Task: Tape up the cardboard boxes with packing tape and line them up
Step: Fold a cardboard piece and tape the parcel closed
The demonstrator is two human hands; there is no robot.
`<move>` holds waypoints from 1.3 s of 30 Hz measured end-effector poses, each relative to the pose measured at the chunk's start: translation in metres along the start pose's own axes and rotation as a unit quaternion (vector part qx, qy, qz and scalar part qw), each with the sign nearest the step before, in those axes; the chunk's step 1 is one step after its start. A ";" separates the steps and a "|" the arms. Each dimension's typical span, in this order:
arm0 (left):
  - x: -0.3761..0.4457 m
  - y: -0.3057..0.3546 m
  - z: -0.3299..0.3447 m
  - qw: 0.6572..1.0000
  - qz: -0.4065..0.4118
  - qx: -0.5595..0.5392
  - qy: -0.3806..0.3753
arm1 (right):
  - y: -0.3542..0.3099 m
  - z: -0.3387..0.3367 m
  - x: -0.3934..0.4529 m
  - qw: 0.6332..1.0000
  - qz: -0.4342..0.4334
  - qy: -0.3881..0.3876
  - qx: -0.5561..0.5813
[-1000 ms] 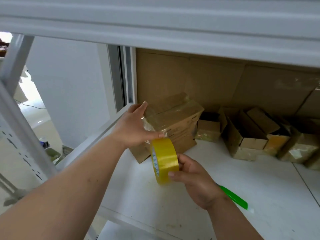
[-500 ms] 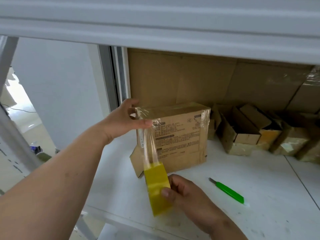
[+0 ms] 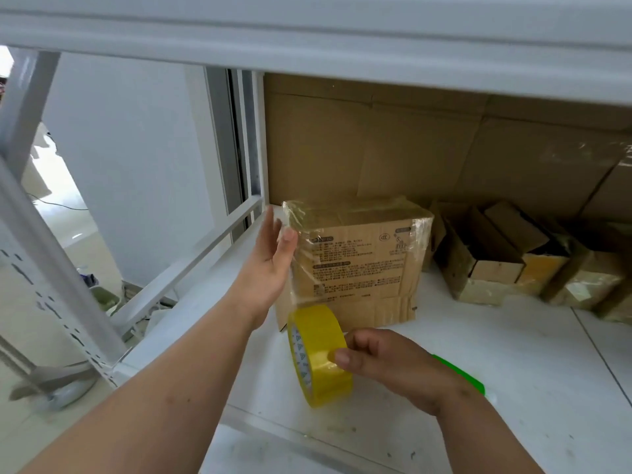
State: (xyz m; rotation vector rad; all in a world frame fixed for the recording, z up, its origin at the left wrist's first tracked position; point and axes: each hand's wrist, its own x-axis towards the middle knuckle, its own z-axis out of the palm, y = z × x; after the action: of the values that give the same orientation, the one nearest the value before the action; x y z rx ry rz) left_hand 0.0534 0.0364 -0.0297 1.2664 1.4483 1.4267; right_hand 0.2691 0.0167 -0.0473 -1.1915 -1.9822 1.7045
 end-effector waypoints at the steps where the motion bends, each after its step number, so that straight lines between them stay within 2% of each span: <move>1: -0.002 -0.001 0.002 1.000 -0.006 0.007 0.024 | 0.001 -0.006 -0.002 1.000 -0.001 0.013 -0.001; 2: -0.005 0.000 0.003 0.998 -0.015 0.021 0.054 | 0.004 -0.012 -0.003 0.999 -0.005 0.044 -0.001; 4: -0.010 0.005 0.008 0.992 -0.035 0.055 0.108 | 0.014 -0.030 -0.004 0.986 -0.006 0.164 -0.035; 6: -0.016 0.014 0.013 0.985 -0.052 0.080 0.147 | 0.032 -0.049 -0.004 0.933 0.045 0.292 -0.203; 7: -0.020 0.017 0.015 0.982 -0.055 0.086 0.160 | 0.043 -0.057 -0.004 0.898 0.079 0.317 -0.294; 9: -0.028 0.023 0.017 0.981 -0.052 0.090 0.165 | 0.062 -0.067 -0.005 0.847 0.150 0.300 -0.412; 11: -0.038 0.026 0.021 0.984 -0.055 0.087 0.148 | 0.074 -0.072 -0.006 0.837 0.182 0.267 -0.442; 15: -0.048 0.022 0.025 0.987 -0.077 0.070 0.120 | 0.085 -0.081 -0.007 0.802 0.135 0.242 -0.529; 17: -0.050 0.019 0.026 0.986 -0.089 0.075 0.122 | 0.081 -0.084 -0.012 0.821 0.117 0.245 -0.502; 19: -0.050 0.020 0.028 0.984 -0.106 0.071 0.129 | 0.062 -0.081 -0.020 0.875 0.092 0.228 -0.418; 21: -0.050 0.019 0.031 0.982 -0.123 0.070 0.121 | 0.032 -0.070 -0.028 0.924 0.037 0.208 -0.318; 23: -0.052 0.018 0.034 0.982 -0.134 0.072 0.109 | 0.001 -0.054 -0.032 0.946 -0.043 0.185 -0.264; 26: -0.057 0.015 0.036 0.983 -0.133 0.044 0.116 | -0.032 -0.031 -0.024 0.946 -0.124 0.120 -0.273; 29: -0.061 0.013 0.036 0.975 -0.147 -0.013 0.164 | -0.055 -0.016 -0.008 0.931 -0.137 0.087 -0.327; 32: -0.063 0.011 0.034 0.968 -0.163 -0.053 0.185 | -0.071 -0.008 0.003 0.907 -0.138 0.096 -0.387; 39: -0.066 0.008 0.030 0.966 -0.172 -0.071 0.180 | -0.077 -0.006 0.020 0.888 -0.115 0.129 -0.426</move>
State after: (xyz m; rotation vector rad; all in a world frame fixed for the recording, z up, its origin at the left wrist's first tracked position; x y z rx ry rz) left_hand 0.0997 -0.0197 -0.0347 0.6462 1.6721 1.5356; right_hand 0.2295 0.0376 0.0189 -1.2401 -2.6249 0.4814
